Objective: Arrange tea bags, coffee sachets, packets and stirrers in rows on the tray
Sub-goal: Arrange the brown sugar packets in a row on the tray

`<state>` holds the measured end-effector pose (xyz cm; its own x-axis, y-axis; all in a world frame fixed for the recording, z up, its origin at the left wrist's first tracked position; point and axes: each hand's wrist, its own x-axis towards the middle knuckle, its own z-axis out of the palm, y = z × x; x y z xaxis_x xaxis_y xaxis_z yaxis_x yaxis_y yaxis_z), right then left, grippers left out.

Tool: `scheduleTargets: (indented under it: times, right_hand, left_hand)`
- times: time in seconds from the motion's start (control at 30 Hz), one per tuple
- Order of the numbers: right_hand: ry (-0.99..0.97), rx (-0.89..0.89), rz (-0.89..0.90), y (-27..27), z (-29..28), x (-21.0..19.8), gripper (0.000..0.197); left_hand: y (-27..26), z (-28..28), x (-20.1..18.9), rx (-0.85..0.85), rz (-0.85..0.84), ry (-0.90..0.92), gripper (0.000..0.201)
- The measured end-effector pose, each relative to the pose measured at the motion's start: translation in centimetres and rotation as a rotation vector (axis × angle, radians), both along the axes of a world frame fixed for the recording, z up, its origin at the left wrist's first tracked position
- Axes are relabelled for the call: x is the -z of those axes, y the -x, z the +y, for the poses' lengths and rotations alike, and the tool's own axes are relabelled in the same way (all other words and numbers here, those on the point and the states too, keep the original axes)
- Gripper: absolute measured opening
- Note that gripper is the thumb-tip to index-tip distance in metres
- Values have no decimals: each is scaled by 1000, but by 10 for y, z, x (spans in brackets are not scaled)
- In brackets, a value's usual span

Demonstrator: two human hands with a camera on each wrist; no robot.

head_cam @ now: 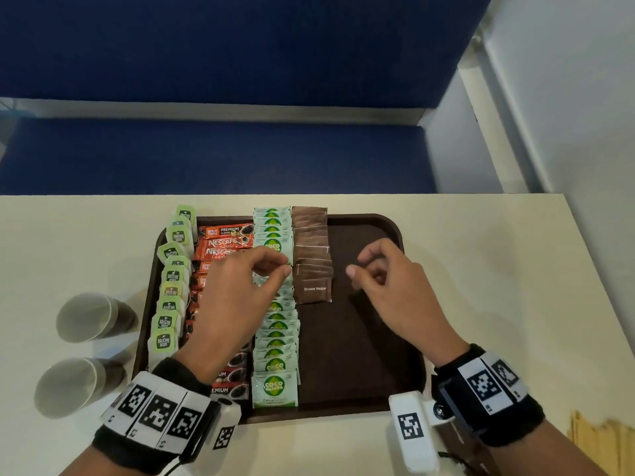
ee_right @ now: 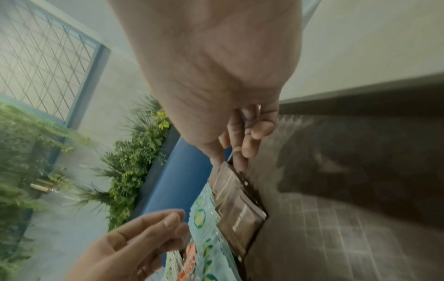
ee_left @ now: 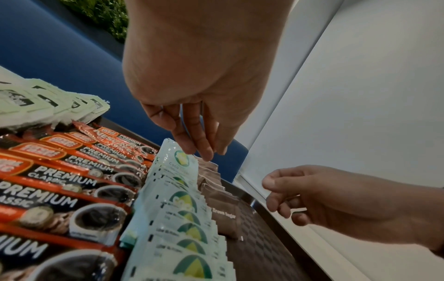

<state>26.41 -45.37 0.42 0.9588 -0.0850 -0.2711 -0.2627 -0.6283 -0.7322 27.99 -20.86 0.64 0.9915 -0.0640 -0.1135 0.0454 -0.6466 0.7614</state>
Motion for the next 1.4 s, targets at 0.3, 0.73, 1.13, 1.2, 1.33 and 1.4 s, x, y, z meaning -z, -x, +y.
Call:
scheduleTargets:
  times: [0.3, 0.73, 1.13, 1.2, 1.33, 1.4]
  right_hand:
    - [-57, 108, -41, 60, -61, -53, 5]
    - [134, 349, 94, 226, -100, -36, 62]
    - [242, 532, 240, 312, -102, 16, 87]
    - [281, 508, 254, 305, -103, 19, 95]
    - [370, 477, 321, 291, -106, 22, 107]
    - [396, 481, 347, 286, -106, 25, 104]
  left_hand:
    - [19, -48, -34, 291, 19, 71, 18]
    - [135, -140, -6, 905, 136, -57, 23]
    - [172, -209, 38, 961, -34, -391, 62]
    - [173, -214, 40, 982, -46, -414, 62]
    - [171, -216, 41, 965, 55, -367, 55]
    - [168, -216, 43, 953, 118, -303, 45]
